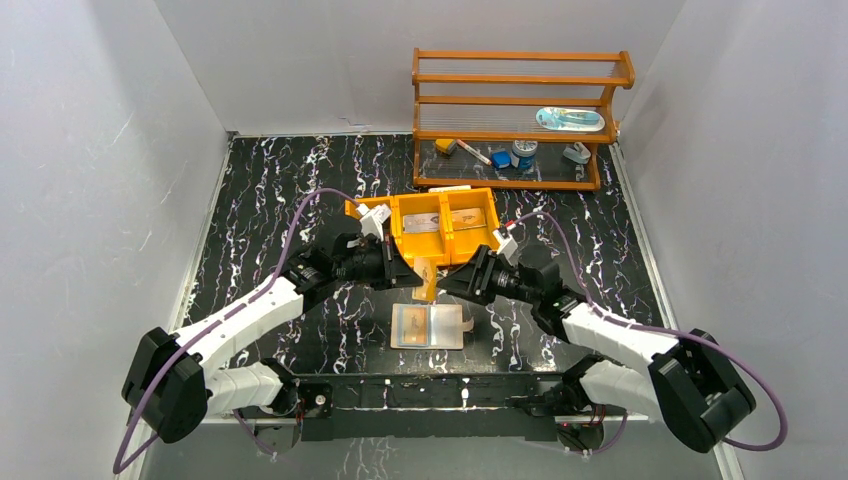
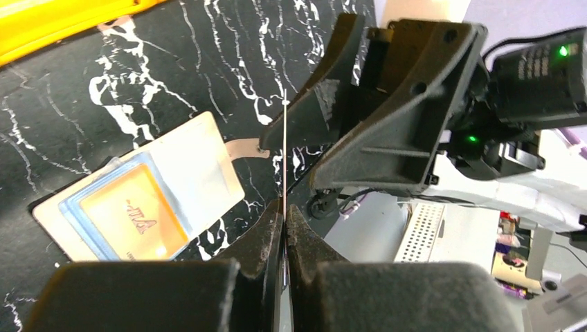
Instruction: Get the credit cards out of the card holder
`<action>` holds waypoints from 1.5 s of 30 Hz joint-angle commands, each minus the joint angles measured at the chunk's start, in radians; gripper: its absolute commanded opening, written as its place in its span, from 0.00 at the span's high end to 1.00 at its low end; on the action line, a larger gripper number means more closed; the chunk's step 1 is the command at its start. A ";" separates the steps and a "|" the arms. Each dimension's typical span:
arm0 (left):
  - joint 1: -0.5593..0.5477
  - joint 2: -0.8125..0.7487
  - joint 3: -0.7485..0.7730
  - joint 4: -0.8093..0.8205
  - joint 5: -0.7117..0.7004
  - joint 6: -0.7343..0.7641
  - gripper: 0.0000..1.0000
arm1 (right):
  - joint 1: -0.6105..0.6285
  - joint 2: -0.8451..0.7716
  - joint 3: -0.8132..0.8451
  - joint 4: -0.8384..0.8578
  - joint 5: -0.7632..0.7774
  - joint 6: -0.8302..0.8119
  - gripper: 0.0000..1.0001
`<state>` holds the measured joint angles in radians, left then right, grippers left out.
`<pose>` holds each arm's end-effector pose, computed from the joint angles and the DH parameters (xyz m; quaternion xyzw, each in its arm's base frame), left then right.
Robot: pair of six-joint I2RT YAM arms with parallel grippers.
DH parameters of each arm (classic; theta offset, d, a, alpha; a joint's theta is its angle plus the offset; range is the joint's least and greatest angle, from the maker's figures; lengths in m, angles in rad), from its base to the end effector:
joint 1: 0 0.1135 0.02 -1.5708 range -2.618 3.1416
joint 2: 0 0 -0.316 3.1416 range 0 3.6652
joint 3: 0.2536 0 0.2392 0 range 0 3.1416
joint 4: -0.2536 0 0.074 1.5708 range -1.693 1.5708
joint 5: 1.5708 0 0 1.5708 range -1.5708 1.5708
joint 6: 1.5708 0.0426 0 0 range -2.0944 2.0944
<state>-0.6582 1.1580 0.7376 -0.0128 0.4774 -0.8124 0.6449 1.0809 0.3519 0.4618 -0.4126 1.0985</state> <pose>0.1705 -0.1566 0.3163 0.0639 0.8260 -0.4988 0.2545 0.1440 0.1297 0.2530 0.0539 0.7861 0.5593 0.2575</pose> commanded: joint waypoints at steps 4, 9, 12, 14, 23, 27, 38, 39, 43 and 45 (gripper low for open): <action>0.000 -0.014 -0.024 0.130 0.144 -0.029 1.00 | -0.061 0.061 0.051 0.296 -0.175 0.077 0.42; 0.002 -0.011 -0.075 0.226 0.159 -0.063 1.00 | -0.063 0.094 0.039 0.363 -0.227 0.085 0.52; 0.005 -0.013 -0.098 0.296 0.181 -0.090 1.00 | -0.068 0.109 0.025 0.421 -0.262 0.112 0.59; 0.005 -0.012 -0.100 0.313 0.199 -0.091 1.00 | -0.073 0.109 0.028 0.420 -0.279 0.103 0.61; 0.012 0.015 -0.119 0.434 0.306 -0.141 1.00 | -0.083 0.124 -0.039 0.570 -0.300 0.162 0.71; 0.018 0.015 -0.151 0.530 0.323 -0.199 1.00 | -0.085 0.157 -0.050 0.664 -0.321 0.209 0.75; 0.037 -0.015 -0.168 0.539 0.313 -0.208 1.00 | -0.087 0.139 -0.094 0.721 -0.332 0.239 0.94; 0.037 -0.012 -0.167 0.534 0.316 -0.205 0.98 | -0.087 0.134 -0.096 0.721 -0.332 0.239 0.96; 0.039 -0.017 -0.139 0.442 0.305 -0.154 0.59 | -0.094 0.107 -0.102 0.688 -0.315 0.232 1.00; 0.040 -0.036 -0.109 0.324 0.256 -0.096 0.36 | -0.101 0.086 -0.089 0.638 -0.308 0.209 1.00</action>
<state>-0.6277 1.1786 0.5682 0.4503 0.7723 -0.9936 0.5583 1.2144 0.2550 1.1110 -0.7212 1.3361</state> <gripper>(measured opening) 0.466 0.020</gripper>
